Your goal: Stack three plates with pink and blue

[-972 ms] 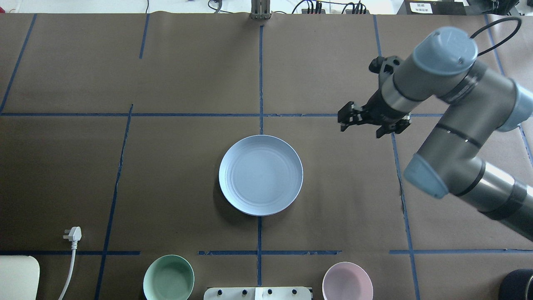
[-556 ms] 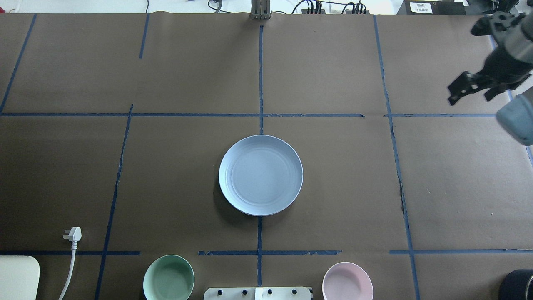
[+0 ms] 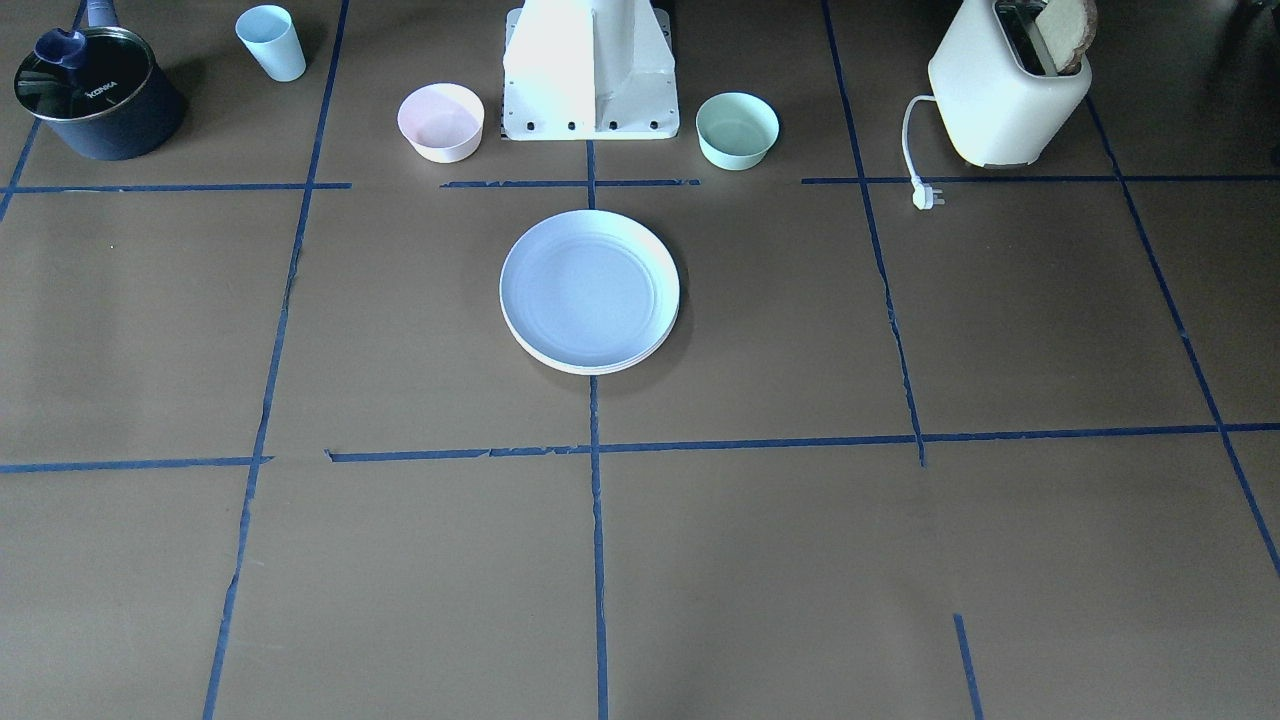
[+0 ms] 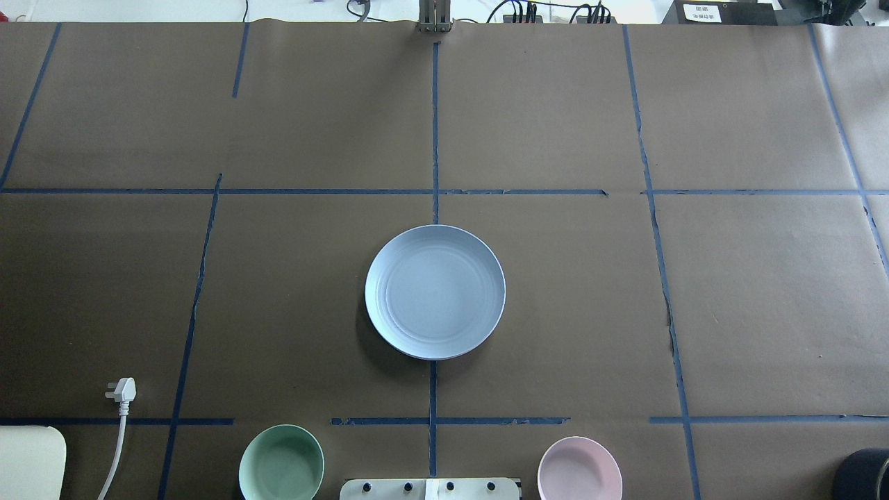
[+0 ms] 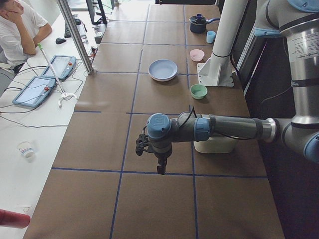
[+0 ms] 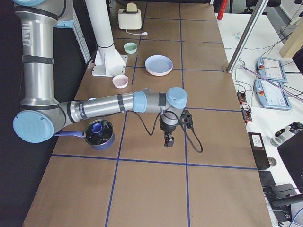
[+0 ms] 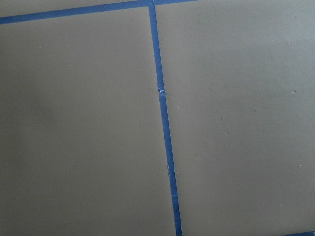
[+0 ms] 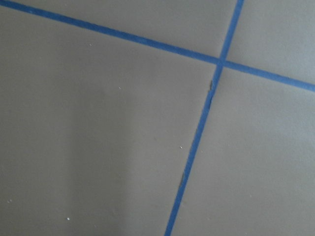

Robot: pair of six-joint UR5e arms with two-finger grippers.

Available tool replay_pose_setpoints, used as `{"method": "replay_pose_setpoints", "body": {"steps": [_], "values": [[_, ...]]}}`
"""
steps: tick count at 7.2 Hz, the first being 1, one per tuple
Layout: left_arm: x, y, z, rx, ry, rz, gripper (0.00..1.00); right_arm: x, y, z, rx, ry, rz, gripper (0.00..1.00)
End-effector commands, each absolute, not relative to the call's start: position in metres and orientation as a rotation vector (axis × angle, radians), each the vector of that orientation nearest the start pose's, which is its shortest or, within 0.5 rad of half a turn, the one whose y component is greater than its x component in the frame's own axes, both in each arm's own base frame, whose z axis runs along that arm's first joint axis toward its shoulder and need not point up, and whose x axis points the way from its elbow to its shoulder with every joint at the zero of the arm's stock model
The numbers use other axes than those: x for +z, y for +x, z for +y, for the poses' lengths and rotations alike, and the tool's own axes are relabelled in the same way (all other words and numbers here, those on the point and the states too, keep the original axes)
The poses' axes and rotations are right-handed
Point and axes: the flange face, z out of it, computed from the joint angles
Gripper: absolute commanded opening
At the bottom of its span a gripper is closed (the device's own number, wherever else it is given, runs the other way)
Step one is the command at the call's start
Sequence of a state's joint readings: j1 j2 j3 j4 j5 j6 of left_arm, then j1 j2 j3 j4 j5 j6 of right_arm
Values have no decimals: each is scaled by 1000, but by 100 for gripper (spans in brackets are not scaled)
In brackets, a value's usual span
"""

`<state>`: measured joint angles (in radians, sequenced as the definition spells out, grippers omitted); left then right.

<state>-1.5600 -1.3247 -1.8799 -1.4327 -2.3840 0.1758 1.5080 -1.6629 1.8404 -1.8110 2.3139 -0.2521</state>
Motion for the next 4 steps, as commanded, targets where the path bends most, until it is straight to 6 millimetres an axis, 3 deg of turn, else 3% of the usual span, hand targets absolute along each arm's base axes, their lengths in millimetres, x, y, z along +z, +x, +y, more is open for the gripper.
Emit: {"method": "replay_pose_setpoints", "body": {"steps": [1, 4], "values": [[625, -57, -380, 146, -3, 816, 100, 619, 59, -415, -249, -8, -755, 100], [627, -57, -378, 143, -8, 817, 100, 618, 58, -414, -245, -9, -767, 100]]}}
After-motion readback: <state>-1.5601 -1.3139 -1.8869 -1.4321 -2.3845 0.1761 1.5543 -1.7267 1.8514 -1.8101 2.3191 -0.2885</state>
